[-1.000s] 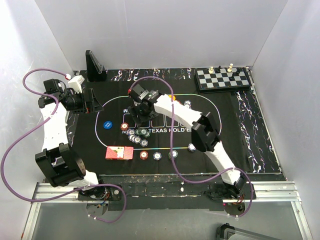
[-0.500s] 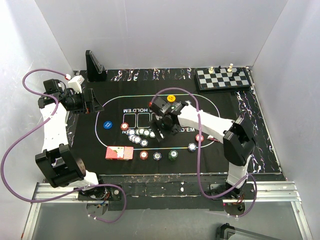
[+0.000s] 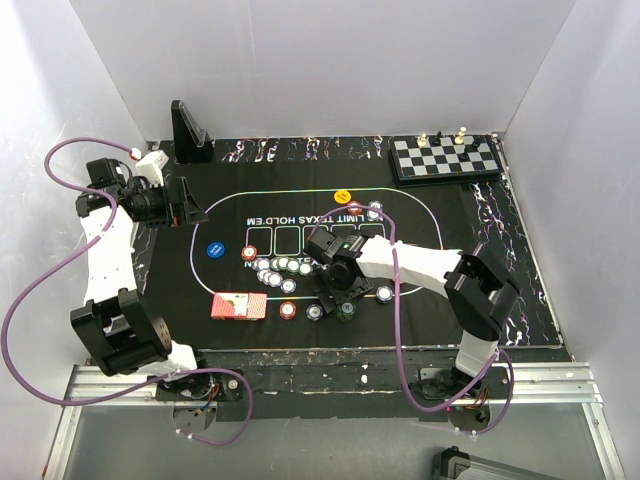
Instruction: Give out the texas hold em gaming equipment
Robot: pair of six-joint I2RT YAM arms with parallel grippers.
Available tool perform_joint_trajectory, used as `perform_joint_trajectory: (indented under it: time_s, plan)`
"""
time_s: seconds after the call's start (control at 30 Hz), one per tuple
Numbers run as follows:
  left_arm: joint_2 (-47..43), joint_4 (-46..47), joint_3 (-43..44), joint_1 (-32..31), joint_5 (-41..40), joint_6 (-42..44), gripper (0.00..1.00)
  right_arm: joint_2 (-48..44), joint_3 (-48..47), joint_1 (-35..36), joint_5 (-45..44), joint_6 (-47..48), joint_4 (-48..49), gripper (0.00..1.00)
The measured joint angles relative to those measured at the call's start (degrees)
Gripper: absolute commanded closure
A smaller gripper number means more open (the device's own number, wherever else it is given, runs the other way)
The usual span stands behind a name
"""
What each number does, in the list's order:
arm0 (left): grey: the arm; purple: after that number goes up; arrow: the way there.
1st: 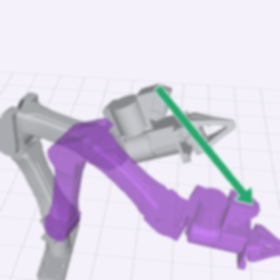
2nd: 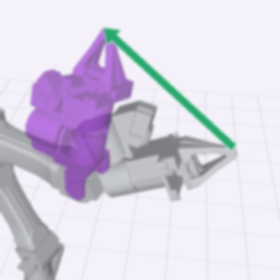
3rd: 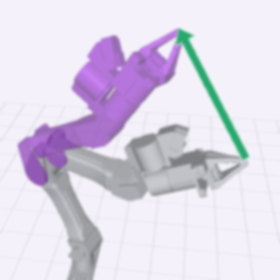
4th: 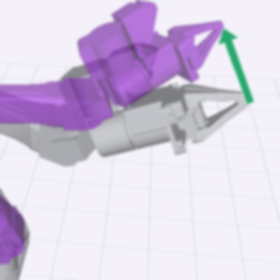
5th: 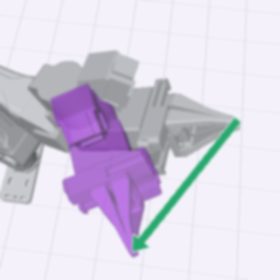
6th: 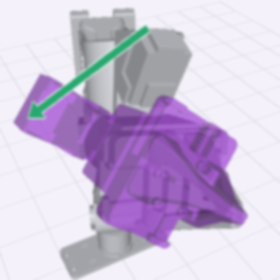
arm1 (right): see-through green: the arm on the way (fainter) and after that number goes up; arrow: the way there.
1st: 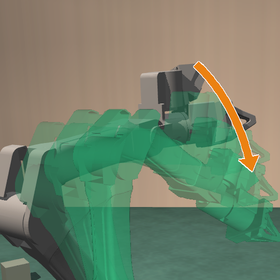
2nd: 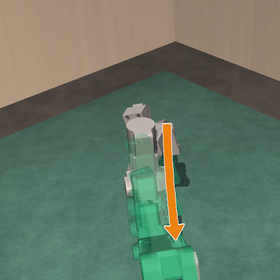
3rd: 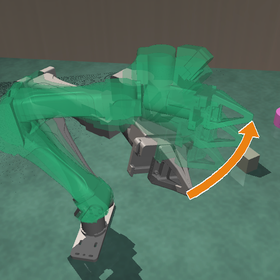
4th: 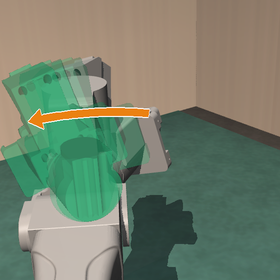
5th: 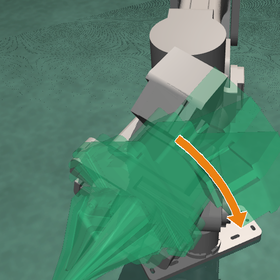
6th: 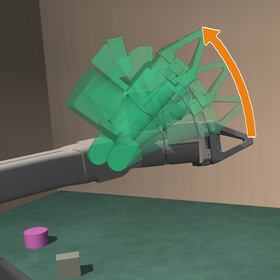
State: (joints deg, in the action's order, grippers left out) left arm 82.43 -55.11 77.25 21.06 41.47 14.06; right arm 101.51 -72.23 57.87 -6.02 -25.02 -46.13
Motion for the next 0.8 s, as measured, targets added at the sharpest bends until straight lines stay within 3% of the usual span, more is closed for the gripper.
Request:
perform_joint_trajectory:
  time_s: [0.53,0.7,0.8]
  plan:
    - [-0.5,-0.2,0.1,0.1,-0.1,0.0,0.00,0.2,3.8,-0.1,-1.0,-1.9,5.7,0.46]
    - [-0.5,-0.2,0.1,0.1,-0.1,0.0,0.00,0.2,4.1,-0.1,-1.0,-2.1,6.0,0.58]
    - [-0.5,-0.2,0.1,0.2,-0.2,0.0,0.00,0.0,4.2,-0.2,-0.9,-2.3,6.1,0.71]
